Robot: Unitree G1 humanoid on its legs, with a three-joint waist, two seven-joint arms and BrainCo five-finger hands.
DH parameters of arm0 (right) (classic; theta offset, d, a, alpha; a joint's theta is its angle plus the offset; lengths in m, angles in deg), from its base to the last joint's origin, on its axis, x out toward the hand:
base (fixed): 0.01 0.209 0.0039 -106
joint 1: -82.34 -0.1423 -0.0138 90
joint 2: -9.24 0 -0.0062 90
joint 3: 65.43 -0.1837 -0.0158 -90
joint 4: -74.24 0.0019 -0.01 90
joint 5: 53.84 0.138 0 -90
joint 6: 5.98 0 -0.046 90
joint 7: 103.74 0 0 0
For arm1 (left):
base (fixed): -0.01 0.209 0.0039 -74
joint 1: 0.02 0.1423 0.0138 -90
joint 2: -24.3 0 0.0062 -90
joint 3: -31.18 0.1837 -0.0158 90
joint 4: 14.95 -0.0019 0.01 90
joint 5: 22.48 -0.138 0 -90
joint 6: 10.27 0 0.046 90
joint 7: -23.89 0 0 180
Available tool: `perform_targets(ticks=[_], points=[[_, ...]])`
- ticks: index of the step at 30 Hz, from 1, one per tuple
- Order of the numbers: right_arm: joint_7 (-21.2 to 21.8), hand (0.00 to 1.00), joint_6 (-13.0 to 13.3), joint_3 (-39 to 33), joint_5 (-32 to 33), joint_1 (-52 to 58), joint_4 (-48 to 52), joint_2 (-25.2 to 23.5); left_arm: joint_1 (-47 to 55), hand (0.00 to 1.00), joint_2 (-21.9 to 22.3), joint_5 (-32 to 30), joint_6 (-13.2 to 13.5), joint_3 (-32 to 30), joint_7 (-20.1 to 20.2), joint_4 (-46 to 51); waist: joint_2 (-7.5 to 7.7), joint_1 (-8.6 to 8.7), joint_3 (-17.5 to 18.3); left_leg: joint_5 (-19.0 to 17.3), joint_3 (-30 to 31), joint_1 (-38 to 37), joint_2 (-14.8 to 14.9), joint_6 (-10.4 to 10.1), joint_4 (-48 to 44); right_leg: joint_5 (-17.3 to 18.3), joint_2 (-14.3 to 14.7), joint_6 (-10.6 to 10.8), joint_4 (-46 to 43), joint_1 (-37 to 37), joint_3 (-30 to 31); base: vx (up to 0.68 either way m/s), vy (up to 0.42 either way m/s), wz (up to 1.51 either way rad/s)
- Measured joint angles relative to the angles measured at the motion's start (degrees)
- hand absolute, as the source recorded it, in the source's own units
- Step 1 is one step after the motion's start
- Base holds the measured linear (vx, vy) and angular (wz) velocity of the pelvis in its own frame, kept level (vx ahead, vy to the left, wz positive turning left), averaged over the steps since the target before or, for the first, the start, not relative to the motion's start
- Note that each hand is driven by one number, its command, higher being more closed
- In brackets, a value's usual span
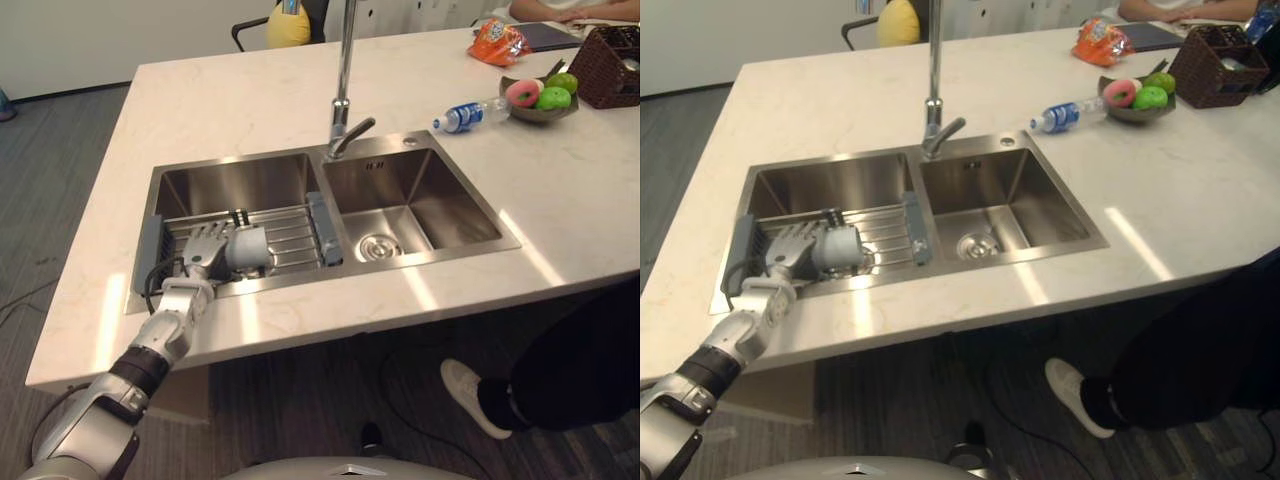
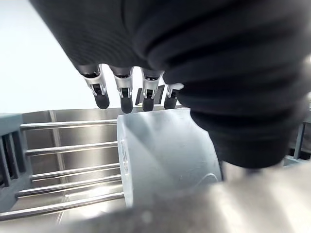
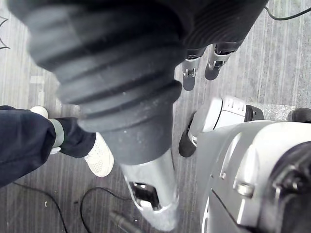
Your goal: Walk over to the sink, pick up the cup, carry it to the dishwasher, place the cup inside the dishwasher, then close the dishwasher door
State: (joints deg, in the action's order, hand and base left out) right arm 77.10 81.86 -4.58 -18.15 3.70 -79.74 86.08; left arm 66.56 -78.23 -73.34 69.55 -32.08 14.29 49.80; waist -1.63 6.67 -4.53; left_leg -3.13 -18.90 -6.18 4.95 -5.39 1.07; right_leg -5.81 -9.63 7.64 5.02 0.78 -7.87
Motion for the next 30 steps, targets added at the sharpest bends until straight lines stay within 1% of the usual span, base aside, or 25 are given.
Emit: perform_targets(ticks=[4,10,19,21,23,25,27,29,30], points=[[0.01,0.0,-0.57,1.6,0.0,0.12,0.0,0.08,-0.45,0.0,-0.03,-0.01,-0.04,-0.06,2.69,-0.32,0.05,0.05,-0.03,-0.1,-0.25,-0.03,-0.06,-0.06,0.0,-0.07,0.03,0.02,0.0,-0.18,0.68,-0.03,-0.021,-0.04],[-0.02,0.0,-0.73,1.99,0.07,0.11,0.03,0.15,-0.6,0.0,-0.08,0.01,-1.16,0.36,2.9,-0.3,0.09,0.07,-0.03,-0.19,-0.32,-0.02,-0.15,-0.06,-0.02,-0.44,0.02,0.42,0.0,-0.39,0.98,-0.02,-0.016,-0.02],[-0.02,0.0,-0.76,2.0,0.51,0.12,0.03,0.17,-0.76,0.0,-0.4,0.02,-1.13,0.6,2.93,-0.83,0.32,0.23,-0.18,-0.26,-0.45,0.01,-0.25,-0.08,-0.06,-0.62,0.02,0.27,-0.01,-0.73,1.48,-0.04,-0.027,-0.03],[-0.02,0.0,-0.78,1.99,0.53,0.12,0.03,0.17,-0.82,0.0,-0.66,0.02,-1.08,1.04,3.45,-0.87,0.33,0.26,-0.18,-0.29,-0.68,0.0,-0.29,-0.07,-0.08,-0.68,0.04,0.2,-0.02,-0.88,1.92,-0.03,-0.023,-0.07],[-0.02,0.0,-0.85,2.04,0.52,0.13,0.04,0.19,-1.35,0.0,-0.7,0.08,-0.57,1.56,4.97,-1.51,0.34,0.24,-0.19,-0.43,-1.05,-0.07,-0.35,-0.02,-0.24,-0.73,0.05,0.15,-0.02,-0.97,2.53,-0.04,-0.026,-0.07],[-0.02,0.0,-0.94,2.05,0.53,0.14,0.06,0.19,-1.51,0.0,-0.69,0.24,-0.42,1.62,5.48,-1.82,0.37,0.25,-0.2,-0.65,-1.19,-0.04,-0.34,0.01,-0.57,-0.75,0.03,0.12,-0.02,-0.98,2.56,-0.04,-0.024,-0.06],[-0.03,0.0,-1.33,2.1,0.53,0.15,0.07,0.27,-1.78,0.0,-0.7,1.52,-0.25,1.61,6.62,-2.06,0.4,0.27,-0.22,-0.94,-1.26,-0.02,-0.34,0.08,-0.96,-0.75,0.0,0.12,-0.02,-0.99,2.69,-0.03,-0.024,-0.06],[-0.05,0.0,-1.82,2.29,0.52,0.15,0.08,0.39,-3.15,0.0,-0.75,3.51,-0.18,1.64,9.48,-2.02,0.46,0.39,-0.22,-0.99,-1.26,-0.02,-0.37,0.12,-0.98,-0.75,-0.01,0.12,-0.03,-1.0,2.73,0.0,0.0,0.0],[-0.08,0.0,-1.85,3.72,0.53,0.17,0.07,0.72,-4.31,0.0,-0.85,4.3,-0.21,1.98,11.69,-2.02,0.46,0.65,-0.22,-1.09,-1.25,-0.02,-0.39,0.12,-1.0,-0.75,-0.02,0.13,-0.06,-1.04,2.78,0.0,0.0,0.0]])
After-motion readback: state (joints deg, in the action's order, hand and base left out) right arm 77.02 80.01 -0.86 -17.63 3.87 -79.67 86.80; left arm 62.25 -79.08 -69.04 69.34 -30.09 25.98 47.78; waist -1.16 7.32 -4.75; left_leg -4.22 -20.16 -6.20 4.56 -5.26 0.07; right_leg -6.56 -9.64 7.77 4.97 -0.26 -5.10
